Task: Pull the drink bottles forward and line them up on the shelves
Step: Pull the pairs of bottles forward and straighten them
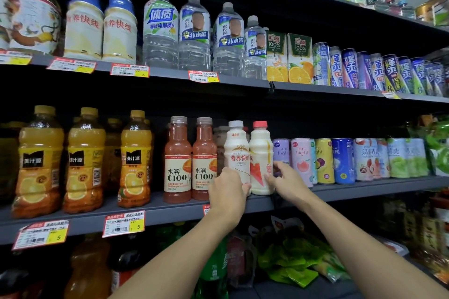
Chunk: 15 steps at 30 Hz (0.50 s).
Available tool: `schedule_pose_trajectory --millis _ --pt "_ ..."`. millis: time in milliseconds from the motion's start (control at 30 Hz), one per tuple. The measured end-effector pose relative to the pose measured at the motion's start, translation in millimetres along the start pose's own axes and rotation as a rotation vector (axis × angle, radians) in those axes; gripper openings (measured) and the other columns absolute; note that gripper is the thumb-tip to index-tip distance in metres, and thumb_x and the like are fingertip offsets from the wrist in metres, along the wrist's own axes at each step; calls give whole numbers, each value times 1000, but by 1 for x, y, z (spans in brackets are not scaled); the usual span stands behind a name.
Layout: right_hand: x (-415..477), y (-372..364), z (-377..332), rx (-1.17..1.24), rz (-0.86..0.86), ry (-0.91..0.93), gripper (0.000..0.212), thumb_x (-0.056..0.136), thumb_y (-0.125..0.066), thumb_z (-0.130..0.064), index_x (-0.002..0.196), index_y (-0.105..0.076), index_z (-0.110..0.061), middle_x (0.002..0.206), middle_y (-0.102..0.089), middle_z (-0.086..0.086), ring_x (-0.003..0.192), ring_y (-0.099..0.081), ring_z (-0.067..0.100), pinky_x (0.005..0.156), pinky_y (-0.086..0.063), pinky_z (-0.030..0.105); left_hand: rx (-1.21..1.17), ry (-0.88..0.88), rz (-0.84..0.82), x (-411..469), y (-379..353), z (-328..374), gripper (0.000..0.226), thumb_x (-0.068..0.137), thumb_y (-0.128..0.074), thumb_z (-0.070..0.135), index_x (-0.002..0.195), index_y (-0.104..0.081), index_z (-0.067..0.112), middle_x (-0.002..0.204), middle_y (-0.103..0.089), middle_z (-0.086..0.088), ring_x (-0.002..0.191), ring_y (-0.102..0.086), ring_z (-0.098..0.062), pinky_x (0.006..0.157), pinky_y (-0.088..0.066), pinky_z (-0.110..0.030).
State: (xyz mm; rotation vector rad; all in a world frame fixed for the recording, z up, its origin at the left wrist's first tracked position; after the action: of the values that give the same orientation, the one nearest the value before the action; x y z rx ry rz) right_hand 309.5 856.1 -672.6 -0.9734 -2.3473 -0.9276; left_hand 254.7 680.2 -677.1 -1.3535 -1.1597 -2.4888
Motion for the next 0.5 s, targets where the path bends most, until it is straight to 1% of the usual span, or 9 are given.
schedule_pose_trajectory --millis 67,133,167,200,267,333,400,433,500 --pt "-1 -3 2 -17 30 4 21 93 -68 -37 110 -56 -36 112 -66 -14 93 -59 -6 76 -46 17 1 7 -9 0 0 1 46 90 -66 50 105 -54 8 96 -66 -6 89 -67 -25 64 -39 -29" --pt "-3 -7 3 -31 78 6 51 80 -77 -56 118 -56 -30 110 -65 -16 98 -61 -1 84 -52 27 -4 14 -15 0 0 1 46 90 -65 49 107 -53 8 98 -67 -6 91 -67 -26 65 -39 -28" --pt "-3 -8 4 -56 103 14 58 74 -81 -60 117 -58 -28 111 -65 -15 100 -63 1 86 -53 30 -7 18 -17 0 0 1 46 90 -65 49 107 -53 8 100 -67 -7 92 -67 -26 66 -40 -29" --pt "-2 -9 4 -76 120 25 59 71 -83 -58 115 -60 -26 112 -65 -13 101 -63 4 87 -54 31 -10 20 -19 0 0 1 46 90 -65 49 108 -53 8 101 -67 -7 94 -67 -26 67 -40 -29" --pt "1 -9 4 -87 113 26 47 75 -84 -49 111 -62 -27 113 -66 -9 102 -63 8 88 -53 32 -11 21 -22 0 0 1 47 91 -65 49 109 -53 8 102 -67 -7 95 -66 -26 68 -40 -29" --pt "4 -7 6 -63 51 5 39 85 -79 -37 119 -64 -25 114 -68 -7 104 -64 12 91 -54 37 -12 21 -22 -1 0 1 47 91 -64 50 109 -53 8 102 -67 -7 95 -66 -26 68 -40 -30" --pt "6 -3 9 -35 -1 -21 41 90 -73 -30 129 -63 -22 116 -68 -7 112 -63 15 97 -53 41 -4 22 -23 -1 -1 0 47 91 -63 50 109 -52 8 103 -67 -8 96 -66 -27 68 -39 -31" --pt "6 -1 10 -25 -22 -23 42 92 -72 -29 132 -61 -22 117 -67 -9 115 -62 15 97 -53 39 3 21 -27 -1 -1 0 48 91 -62 51 110 -51 8 104 -67 -8 96 -66 -27 67 -38 -30" --pt "4 2 13 -12 -69 -9 48 89 -75 -36 133 -59 -26 116 -65 -15 116 -62 8 89 -51 24 8 17 -51 -1 -1 -3 52 90 -63 54 111 -50 8 105 -67 -8 96 -66 -27 67 -37 -31"
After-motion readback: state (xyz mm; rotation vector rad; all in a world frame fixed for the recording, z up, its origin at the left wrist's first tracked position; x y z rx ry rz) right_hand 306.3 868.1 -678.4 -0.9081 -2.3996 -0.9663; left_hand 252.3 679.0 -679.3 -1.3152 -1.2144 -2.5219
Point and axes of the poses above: each hand's wrist, its own x-axis towards the middle knuckle, its own y-axis out of the back of the hand, z = x × y, the point moved 1 cm from there along x, towards the middle knuckle
